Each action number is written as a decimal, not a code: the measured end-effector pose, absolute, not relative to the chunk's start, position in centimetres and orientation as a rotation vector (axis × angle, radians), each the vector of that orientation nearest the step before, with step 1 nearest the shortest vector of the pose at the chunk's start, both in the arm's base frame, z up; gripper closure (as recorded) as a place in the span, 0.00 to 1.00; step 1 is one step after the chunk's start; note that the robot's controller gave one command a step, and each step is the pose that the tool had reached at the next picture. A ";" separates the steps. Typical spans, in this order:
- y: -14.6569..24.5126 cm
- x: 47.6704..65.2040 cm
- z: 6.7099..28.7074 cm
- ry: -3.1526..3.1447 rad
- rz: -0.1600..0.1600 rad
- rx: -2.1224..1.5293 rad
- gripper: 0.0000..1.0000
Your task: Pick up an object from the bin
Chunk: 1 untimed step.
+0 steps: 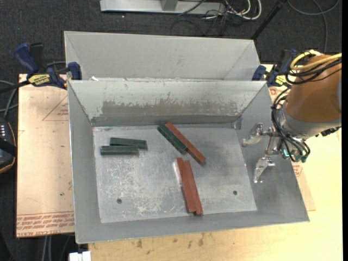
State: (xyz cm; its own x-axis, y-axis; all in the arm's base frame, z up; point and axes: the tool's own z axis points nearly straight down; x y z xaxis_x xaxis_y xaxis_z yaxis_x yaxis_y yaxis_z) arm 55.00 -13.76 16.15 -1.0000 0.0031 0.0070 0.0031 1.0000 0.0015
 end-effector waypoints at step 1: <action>-13.7 55.2 16.6 -3.142 0.000 -0.001 0.00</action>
Offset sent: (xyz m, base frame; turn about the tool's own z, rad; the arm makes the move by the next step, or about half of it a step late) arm 0.0533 0.0892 0.0216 -0.0571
